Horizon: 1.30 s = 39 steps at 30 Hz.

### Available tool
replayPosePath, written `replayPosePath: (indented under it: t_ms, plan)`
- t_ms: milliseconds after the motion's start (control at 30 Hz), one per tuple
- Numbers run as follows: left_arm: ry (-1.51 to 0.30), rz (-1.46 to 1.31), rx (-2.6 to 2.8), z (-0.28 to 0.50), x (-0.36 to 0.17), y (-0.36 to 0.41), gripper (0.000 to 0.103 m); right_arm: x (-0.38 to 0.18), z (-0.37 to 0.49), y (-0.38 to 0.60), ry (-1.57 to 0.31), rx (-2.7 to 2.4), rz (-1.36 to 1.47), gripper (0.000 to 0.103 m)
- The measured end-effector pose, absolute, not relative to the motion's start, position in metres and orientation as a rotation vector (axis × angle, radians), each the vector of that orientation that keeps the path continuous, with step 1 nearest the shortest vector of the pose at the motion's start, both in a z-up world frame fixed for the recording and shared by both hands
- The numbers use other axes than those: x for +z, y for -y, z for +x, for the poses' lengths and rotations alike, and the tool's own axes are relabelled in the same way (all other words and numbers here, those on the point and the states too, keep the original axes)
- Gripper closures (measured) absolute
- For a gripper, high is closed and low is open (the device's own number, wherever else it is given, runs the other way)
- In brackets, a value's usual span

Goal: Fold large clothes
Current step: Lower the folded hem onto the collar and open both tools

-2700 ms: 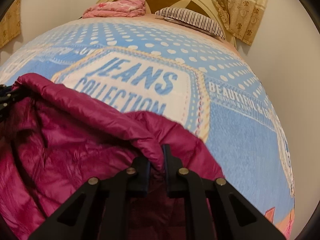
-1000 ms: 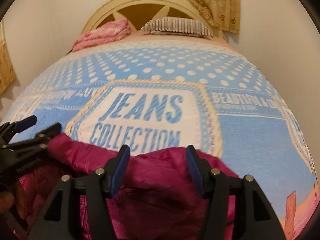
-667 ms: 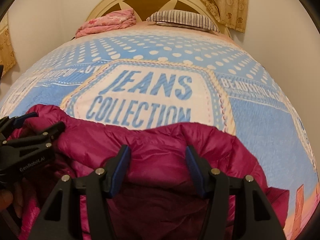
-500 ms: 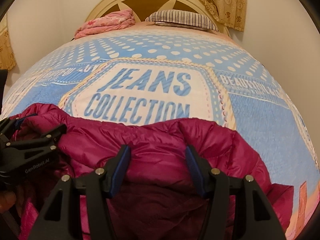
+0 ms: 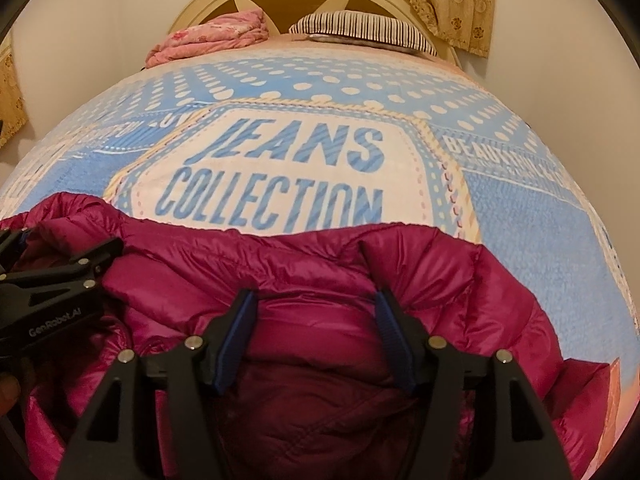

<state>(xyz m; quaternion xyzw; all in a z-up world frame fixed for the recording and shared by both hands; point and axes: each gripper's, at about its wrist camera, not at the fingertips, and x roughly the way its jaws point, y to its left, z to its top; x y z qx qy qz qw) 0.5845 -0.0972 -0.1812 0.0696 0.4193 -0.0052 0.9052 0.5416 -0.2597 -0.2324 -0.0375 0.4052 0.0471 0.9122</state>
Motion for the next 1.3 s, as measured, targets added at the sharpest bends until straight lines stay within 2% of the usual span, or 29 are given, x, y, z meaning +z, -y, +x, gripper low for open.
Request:
replayPosePath:
  t_ms: [1300]
  plan:
    - [-0.861, 0.181, 0.012, 0.5844, -0.1844, 0.1011, 0.017, -0.2371, 0.5442, 0.2503, -0.849, 0.042, -0.146, 0.034]
